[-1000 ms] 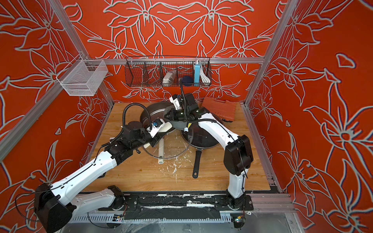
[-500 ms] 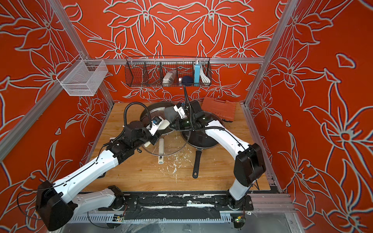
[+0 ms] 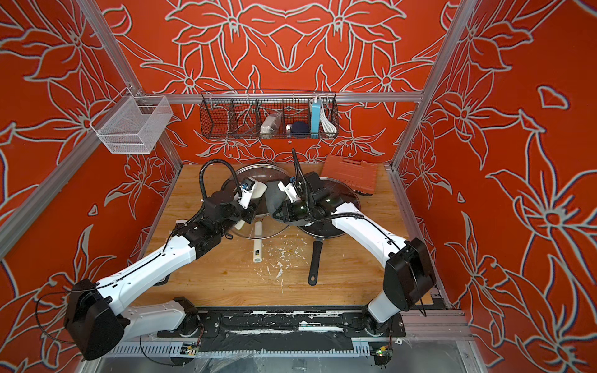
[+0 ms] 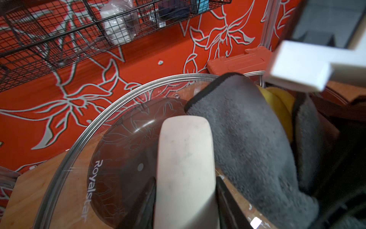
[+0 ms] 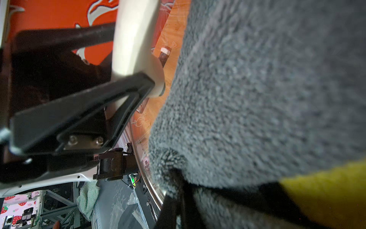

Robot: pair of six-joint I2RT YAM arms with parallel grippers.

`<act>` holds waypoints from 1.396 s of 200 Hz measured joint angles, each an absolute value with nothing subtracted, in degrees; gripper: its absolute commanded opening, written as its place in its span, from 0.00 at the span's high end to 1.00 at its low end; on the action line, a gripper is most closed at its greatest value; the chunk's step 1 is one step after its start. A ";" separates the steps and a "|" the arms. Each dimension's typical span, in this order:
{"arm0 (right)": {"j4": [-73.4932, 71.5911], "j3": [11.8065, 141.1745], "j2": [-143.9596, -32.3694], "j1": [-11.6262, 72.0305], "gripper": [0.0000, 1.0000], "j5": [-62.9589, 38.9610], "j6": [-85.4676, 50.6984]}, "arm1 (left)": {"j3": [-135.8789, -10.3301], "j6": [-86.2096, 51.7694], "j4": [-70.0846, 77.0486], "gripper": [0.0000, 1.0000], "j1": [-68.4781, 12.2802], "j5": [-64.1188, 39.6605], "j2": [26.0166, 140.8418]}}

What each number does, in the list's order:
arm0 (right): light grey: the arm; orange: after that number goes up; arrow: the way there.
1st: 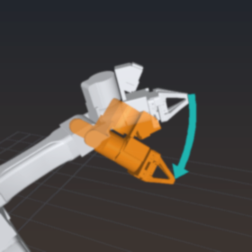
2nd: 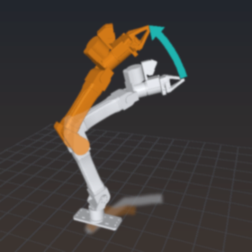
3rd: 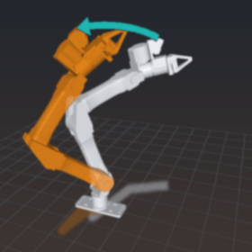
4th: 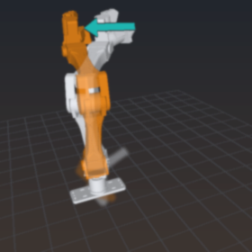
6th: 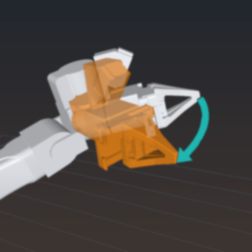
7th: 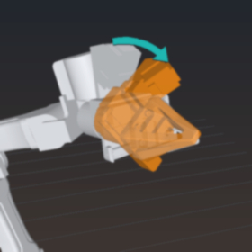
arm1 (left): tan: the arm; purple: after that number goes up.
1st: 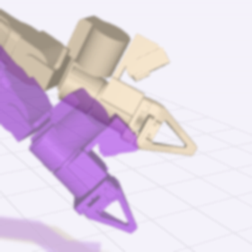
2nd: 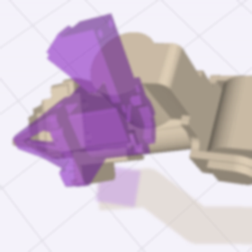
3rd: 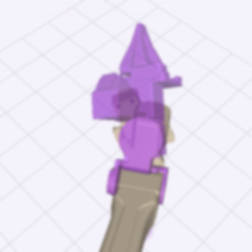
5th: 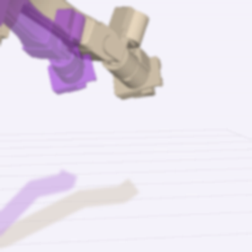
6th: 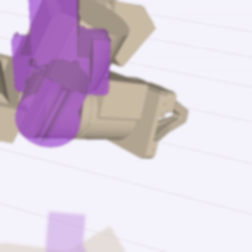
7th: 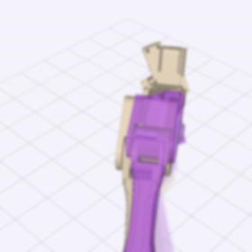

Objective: Wipe the pot lid with a cloth
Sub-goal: Wipe the pot lid.

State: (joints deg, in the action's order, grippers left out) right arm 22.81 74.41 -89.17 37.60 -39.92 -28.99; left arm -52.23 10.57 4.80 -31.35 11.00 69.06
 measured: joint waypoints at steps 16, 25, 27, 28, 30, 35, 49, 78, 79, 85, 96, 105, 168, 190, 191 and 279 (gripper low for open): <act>21.96 73.71 -89.08 38.98 1.00 -39.57 -29.30 | -52.23 9.50 6.11 1.00 -31.35 13.21 69.34; 21.45 73.49 -89.08 39.83 1.00 -39.40 -29.52 | -52.23 8.78 6.87 1.00 -31.35 14.44 69.47; 21.37 73.47 -89.08 39.97 1.00 -39.40 -29.54 | -52.23 8.62 6.96 1.00 -31.35 14.61 69.49; 21.28 73.43 -89.08 40.14 1.00 -39.40 -29.56 | -52.23 8.54 7.03 1.00 -31.35 14.74 69.52; 21.15 73.41 -89.08 40.32 1.00 -39.35 -29.61 | -52.23 8.34 7.25 1.00 -31.35 15.00 69.54; 20.91 73.30 -89.08 40.84 1.00 -39.20 -29.78 | -52.23 7.84 7.77 1.00 -31.35 15.68 69.63; 20.12 73.10 -89.10 42.28 1.00 -38.83 -30.50 | -52.23 6.28 9.08 1.00 -31.35 17.30 69.82; 17.47 72.88 -89.30 43.77 1.00 -38.41 -32.36 | -52.16 3.22 11.31 1.00 -31.35 19.94 69.95; 17.43 72.88 -89.30 43.77 1.00 -38.41 -32.38 | -52.16 3.16 11.35 1.00 -31.35 19.99 69.95; 16.80 72.88 -89.36 43.77 1.00 -38.37 -32.71 | -52.16 2.72 11.64 1.00 -31.35 20.38 69.95; 16.03 72.93 -89.45 43.75 1.00 -38.15 -33.06 | -52.10 2.02 11.97 1.00 -31.40 21.04 69.95; 15.92 73.25 -89.62 43.75 1.00 -37.87 -33.32 | -51.86 1.45 12.43 1.00 -31.42 21.45 69.95; 17.56 84.53 -95.24 43.05 1.00 -34.87 -33.43 | -49.41 -2.20 12.82 1.00 -31.68 22.24 69.93; 18.09 88.62 -97.36 42.06 1.00 -33.63 -33.41 | -49.01 -2.96 12.51 1.00 -31.73 22.26 69.91; 18.09 88.73 -97.45 42.02 1.00 -33.61 -33.39 | -49.01 -3.01 12.49 1.00 -31.73 22.26 69.91; 18.28 104.57 -108.86 33.80 1.00 -30.89 -34.74 | -48.95 -5.78 9.10 1.00 -31.77 22.22 66.26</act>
State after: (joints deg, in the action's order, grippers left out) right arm 18.28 104.57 -108.86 33.80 -30.89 -34.74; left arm -48.95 -5.78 9.10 -31.77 22.22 66.26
